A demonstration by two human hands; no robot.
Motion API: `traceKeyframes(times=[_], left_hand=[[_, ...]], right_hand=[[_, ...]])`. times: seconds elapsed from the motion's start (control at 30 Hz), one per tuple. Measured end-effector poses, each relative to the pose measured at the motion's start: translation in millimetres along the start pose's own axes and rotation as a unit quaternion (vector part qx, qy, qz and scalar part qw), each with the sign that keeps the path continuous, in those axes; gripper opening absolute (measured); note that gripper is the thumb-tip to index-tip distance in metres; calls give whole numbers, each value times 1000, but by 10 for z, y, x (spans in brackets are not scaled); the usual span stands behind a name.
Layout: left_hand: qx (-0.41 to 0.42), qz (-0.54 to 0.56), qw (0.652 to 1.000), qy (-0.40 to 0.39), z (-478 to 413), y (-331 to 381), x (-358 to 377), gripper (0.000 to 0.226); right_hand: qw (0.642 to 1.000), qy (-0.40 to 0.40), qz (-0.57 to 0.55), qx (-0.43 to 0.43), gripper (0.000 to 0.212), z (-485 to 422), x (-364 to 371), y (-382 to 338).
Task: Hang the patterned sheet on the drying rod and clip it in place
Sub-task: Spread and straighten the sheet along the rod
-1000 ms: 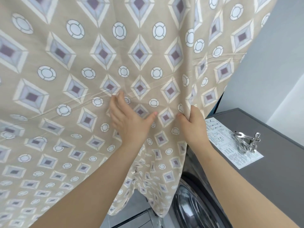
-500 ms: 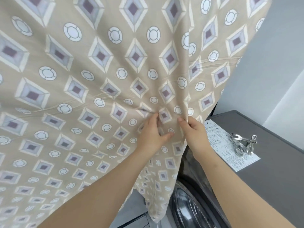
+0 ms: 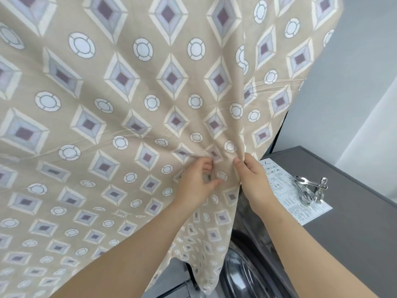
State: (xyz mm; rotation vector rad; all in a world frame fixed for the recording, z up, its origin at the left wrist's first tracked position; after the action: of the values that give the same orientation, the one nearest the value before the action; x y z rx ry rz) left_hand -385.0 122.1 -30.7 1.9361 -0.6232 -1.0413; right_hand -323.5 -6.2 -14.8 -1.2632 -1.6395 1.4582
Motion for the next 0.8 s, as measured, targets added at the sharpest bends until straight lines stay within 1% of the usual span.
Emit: traceKeyframes(times=[0.07, 0.13, 0.2, 0.23, 0.3, 0.33, 0.37, 0.4, 0.43, 0.47, 0.5, 0.53, 0.6, 0.67, 0.7, 0.77, 0.8], left_hand=[[-28, 25, 999, 15, 4, -44, -34, 36], [-44, 25, 999, 16, -19, -90, -29, 25], [-42, 20, 999, 6, -29, -68, 4, 20], [-40, 17, 999, 2, -30, -56, 19, 19], [-38, 9, 999, 14, -46, -69, 25, 18], [-40, 5, 999, 28, -52, -83, 10, 19], [-43, 5, 998, 42, -55, -97, -8, 22], [-46, 9, 998, 52, -56, -105, -20, 26], [-48, 14, 997, 54, -60, -108, -20, 30], [-53, 21, 997, 48, -71, -112, -2, 32], [-57, 27, 997, 39, -88, -109, 23, 31], [-63, 27, 997, 30, -106, -104, 43, 30], [-68, 10, 997, 26, -148, -90, 44, 24], [-64, -19, 997, 28, -184, -83, 17, 17], [-62, -32, 997, 29, -190, -82, 0, 15], [-62, -49, 996, 29, -194, -91, -27, 14], [-61, -55, 996, 27, -190, -91, -37, 14]], right_hand=[[1000, -17, -6, 1, 28, 10, 11, -10], [999, -45, -6, -3, 34, 13, 62, 0], [998, -65, -10, -4, 54, 33, 116, 14], [997, -67, -30, 4, 59, 30, 121, 36], [991, -42, -117, 53, 45, -16, 64, 135], [985, -8, -157, 76, 37, -42, -5, 181], [981, 27, -169, 93, 27, -63, -71, 209], [984, 41, -143, 102, 18, -90, -115, 229], [989, 30, -98, 109, 19, -116, -103, 234], [993, 0, -41, 107, 25, -151, -44, 239], [995, -24, 13, 94, 27, -186, 12, 225], [995, -23, 63, 70, 25, -228, 22, 201], [990, 20, 138, 15, 18, -287, -47, 99], [983, 44, 178, -5, 11, -298, -130, 59], [980, 54, 193, -13, 15, -290, -172, 48], [975, 68, 212, -19, 34, -260, -244, 45], [974, 74, 212, -16, 35, -248, -279, 62]])
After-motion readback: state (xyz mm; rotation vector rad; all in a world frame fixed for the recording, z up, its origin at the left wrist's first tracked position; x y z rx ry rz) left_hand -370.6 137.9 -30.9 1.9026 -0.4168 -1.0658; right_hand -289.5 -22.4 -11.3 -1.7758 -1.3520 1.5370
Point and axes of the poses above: each hand's wrist, its own z-axis away from the middle knuckle, its own x-axis out of the palm, y = z × x, the point moved 9 cm from there along -z, towards the middle knuckle, and after that the axes turned 1 degree about -y, right-handed, at the moved point
